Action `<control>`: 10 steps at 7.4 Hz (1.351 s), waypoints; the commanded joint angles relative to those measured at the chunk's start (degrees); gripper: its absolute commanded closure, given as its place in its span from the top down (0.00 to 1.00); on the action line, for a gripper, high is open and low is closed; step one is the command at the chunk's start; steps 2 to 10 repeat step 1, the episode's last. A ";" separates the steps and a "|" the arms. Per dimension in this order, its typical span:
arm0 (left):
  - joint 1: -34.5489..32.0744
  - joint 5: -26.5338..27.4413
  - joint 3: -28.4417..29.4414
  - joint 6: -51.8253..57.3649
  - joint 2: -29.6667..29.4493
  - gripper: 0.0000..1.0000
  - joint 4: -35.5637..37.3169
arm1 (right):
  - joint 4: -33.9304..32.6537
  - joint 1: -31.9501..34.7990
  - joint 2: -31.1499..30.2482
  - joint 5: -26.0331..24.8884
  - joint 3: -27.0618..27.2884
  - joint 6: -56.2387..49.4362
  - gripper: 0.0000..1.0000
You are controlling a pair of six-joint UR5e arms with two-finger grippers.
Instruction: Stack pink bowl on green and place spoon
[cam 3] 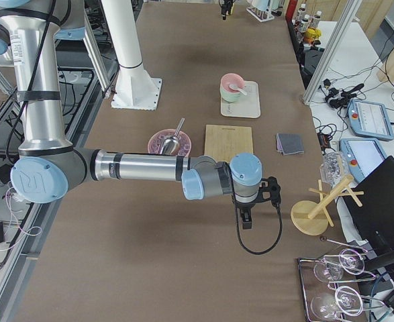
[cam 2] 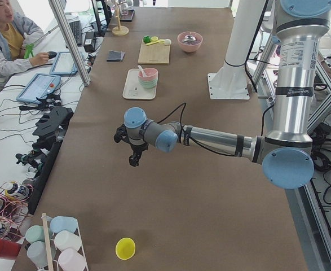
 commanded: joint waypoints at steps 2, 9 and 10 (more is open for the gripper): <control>0.01 -0.07 -0.67 -0.03 -0.22 0.98 -0.09 | 0.00 0.00 -0.42 0.14 0.14 0.00 1.00; 0.01 -0.07 -0.67 -0.03 -0.22 0.98 -0.09 | 0.00 0.00 -0.42 0.14 0.14 0.00 1.00; 0.01 -0.07 -0.67 -0.03 -0.22 0.98 -0.09 | 0.00 0.00 -0.42 0.14 0.14 0.00 1.00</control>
